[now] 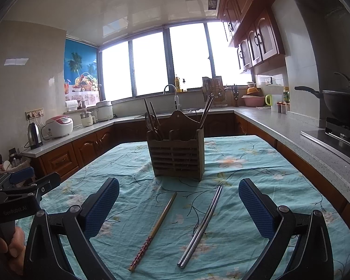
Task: Organize utensils
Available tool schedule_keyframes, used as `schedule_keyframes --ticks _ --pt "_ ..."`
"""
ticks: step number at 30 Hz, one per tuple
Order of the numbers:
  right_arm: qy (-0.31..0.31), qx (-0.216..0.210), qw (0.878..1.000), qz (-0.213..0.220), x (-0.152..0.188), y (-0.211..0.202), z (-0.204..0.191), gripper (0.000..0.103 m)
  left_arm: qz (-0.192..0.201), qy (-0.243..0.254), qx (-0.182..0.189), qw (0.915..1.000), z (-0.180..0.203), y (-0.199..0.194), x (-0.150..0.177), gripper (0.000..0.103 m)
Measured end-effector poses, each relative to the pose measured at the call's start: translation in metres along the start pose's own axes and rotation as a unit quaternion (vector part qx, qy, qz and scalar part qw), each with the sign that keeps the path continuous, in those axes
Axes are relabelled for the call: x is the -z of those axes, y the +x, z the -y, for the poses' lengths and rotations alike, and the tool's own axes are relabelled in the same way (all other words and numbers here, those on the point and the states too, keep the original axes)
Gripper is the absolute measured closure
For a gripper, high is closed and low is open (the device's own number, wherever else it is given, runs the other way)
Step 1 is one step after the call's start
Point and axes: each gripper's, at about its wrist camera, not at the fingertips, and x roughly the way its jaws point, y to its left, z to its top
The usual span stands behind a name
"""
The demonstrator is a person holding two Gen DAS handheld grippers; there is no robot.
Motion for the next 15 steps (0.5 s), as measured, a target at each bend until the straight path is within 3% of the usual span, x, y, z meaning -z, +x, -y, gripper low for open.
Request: schedule_keyframes --ticks 15 --pt "0.006 0.004 1.0 -0.007 -0.0002 0.0066 0.0032 0.0 -0.007 -0.005 0.008 0.9999 0.0022 0.0082 -0.0016 0.001"
